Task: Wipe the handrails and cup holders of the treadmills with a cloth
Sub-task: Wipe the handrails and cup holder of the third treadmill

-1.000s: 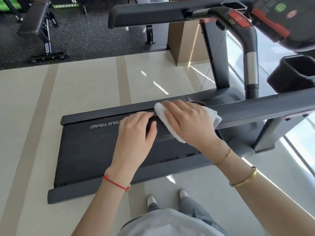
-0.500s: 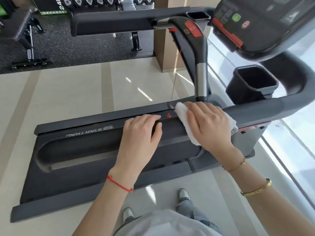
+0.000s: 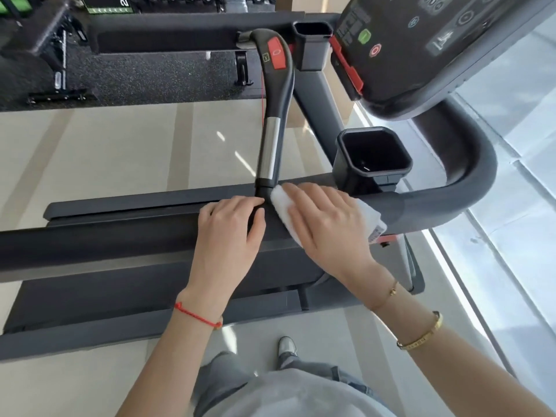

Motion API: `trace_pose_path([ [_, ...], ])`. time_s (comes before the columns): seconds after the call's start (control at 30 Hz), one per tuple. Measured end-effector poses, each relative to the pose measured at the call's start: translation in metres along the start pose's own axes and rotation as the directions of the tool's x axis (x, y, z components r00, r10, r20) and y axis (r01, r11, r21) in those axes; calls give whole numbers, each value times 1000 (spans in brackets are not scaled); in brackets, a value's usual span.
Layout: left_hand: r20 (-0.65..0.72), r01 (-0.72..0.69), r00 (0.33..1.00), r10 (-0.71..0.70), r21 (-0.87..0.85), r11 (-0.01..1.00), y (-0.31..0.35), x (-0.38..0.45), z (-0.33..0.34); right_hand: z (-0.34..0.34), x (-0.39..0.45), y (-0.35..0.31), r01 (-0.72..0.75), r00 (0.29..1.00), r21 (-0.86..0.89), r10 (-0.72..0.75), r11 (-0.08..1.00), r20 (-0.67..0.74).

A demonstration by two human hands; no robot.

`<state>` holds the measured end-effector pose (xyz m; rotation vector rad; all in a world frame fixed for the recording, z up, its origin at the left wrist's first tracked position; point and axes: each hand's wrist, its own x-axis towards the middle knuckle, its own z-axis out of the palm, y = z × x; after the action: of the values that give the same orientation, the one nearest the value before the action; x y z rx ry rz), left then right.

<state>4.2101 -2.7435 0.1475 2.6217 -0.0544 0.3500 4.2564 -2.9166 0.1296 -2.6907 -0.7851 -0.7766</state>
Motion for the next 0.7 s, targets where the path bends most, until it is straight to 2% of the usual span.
trace_pose_path([
  [0.07,-15,7,1000,-7,10,1000,6,-1,3,-9,-8,20,81,996,16,-82,997,19],
  [0.1,-15,4,1000,-4,15,1000,9,0,5,-13,-12,34,62,998,-12,-62,998,7],
  [0.2,-3,-3,1000,3,24,1000,14,1,9,-22,-15,66,-165,985,-94,160,982,-59],
  [0.27,14,-13,1000,13,28,1000,15,4,9,-17,-11,56,-229,972,-111,221,967,-79],
  [0.37,35,-28,999,26,44,999,16,5,10,-6,-12,30,-113,993,-41,111,993,-31],
  [0.47,34,-27,999,25,51,998,17,5,12,-13,-15,47,44,999,-18,-44,999,31],
  [0.5,34,-24,999,22,49,999,17,5,12,-17,-16,58,32,999,-32,-31,999,30],
  [0.63,43,-32,999,30,54,998,15,4,13,-25,-12,79,-205,979,-123,206,971,-2],
  [0.7,35,-35,999,34,44,998,14,4,13,-20,-9,62,-192,981,-120,191,974,-16],
])
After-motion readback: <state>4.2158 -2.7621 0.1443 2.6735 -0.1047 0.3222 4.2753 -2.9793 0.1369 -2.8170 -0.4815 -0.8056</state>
